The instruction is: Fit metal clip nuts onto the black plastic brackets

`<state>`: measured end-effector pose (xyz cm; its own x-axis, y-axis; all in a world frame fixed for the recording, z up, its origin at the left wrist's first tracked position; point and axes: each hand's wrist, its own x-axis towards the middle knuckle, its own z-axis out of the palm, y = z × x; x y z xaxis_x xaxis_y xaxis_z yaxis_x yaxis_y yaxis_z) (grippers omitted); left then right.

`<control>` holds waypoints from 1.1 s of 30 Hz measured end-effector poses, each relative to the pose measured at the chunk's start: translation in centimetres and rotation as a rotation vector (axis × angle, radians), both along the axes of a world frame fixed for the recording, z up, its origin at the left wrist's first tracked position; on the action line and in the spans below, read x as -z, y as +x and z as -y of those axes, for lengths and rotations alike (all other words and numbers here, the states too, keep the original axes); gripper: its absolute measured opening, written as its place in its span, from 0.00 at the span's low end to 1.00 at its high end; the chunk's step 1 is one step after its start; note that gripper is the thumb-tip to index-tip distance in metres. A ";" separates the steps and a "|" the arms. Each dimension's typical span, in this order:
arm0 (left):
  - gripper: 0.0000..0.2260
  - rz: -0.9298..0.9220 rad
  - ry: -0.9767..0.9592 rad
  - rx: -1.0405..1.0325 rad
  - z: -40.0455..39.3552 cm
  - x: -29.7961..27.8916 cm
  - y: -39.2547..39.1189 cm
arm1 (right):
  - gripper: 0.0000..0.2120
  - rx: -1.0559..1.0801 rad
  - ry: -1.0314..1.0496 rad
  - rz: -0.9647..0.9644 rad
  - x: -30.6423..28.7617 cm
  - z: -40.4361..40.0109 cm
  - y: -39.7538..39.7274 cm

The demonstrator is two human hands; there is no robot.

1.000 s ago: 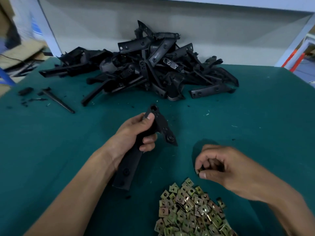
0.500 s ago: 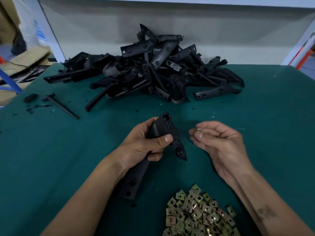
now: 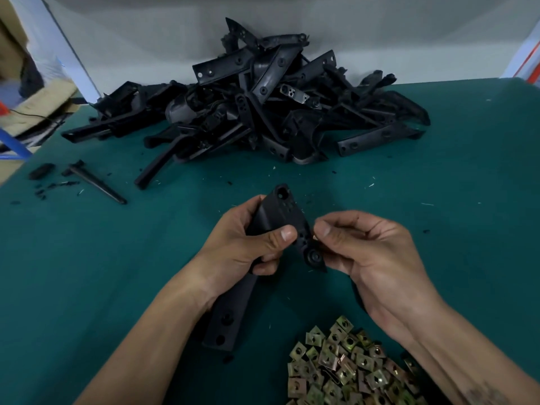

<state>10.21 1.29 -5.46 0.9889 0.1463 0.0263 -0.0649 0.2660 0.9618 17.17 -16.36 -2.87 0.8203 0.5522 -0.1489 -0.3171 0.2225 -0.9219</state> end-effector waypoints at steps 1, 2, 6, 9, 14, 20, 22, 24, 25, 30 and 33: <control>0.15 0.010 0.003 -0.005 0.0 0.0 0.0 | 0.10 0.000 0.001 -0.001 0.0 -0.1 -0.1; 0.16 0.018 0.005 -0.009 0.1 -0.1 0.0 | 0.11 -0.001 0.000 -0.008 0.0 -0.1 0.0; 0.19 0.021 -0.001 -0.029 0.3 -0.1 -0.1 | 0.11 0.005 0.002 -0.076 0.0 0.0 0.3; 0.21 0.019 0.020 -0.032 0.3 -0.1 -0.1 | 0.08 0.000 0.032 -0.129 0.1 -0.2 0.0; 0.20 0.008 0.028 -0.034 0.2 -0.1 -0.2 | 0.08 -0.003 0.085 -0.227 0.2 -0.5 -0.2; 0.17 -0.034 0.016 -0.045 0.2 0.0 -0.2 | 0.06 0.053 0.078 -0.161 0.6 -0.9 -0.5; 0.16 -0.040 0.012 -0.040 0.3 0.0 -0.2 | 0.07 0.073 0.091 -0.177 0.8 -1.0 -0.6; 0.15 -0.038 0.013 -0.042 0.3 0.0 -0.2 | 0.08 0.099 0.099 -0.197 0.9 -0.9 -0.6; 0.15 -0.038 0.017 -0.043 0.4 0.0 -0.2 | 0.09 0.109 0.097 -0.204 0.8 -0.9 -0.5; 0.23 -0.031 0.052 -0.042 0.4 -0.1 -0.1 | 0.08 0.119 0.111 -0.207 0.8 -0.9 -0.7; 0.23 -0.020 0.052 -0.036 0.4 -0.2 -0.2 | 0.08 0.125 0.125 -0.171 0.8 -1.0 -0.9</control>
<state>10.02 0.87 -5.24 0.9835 0.1804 0.0150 -0.0541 0.2136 0.9754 16.32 -15.38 -3.65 0.8520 0.4712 -0.2284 -0.4292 0.3786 -0.8200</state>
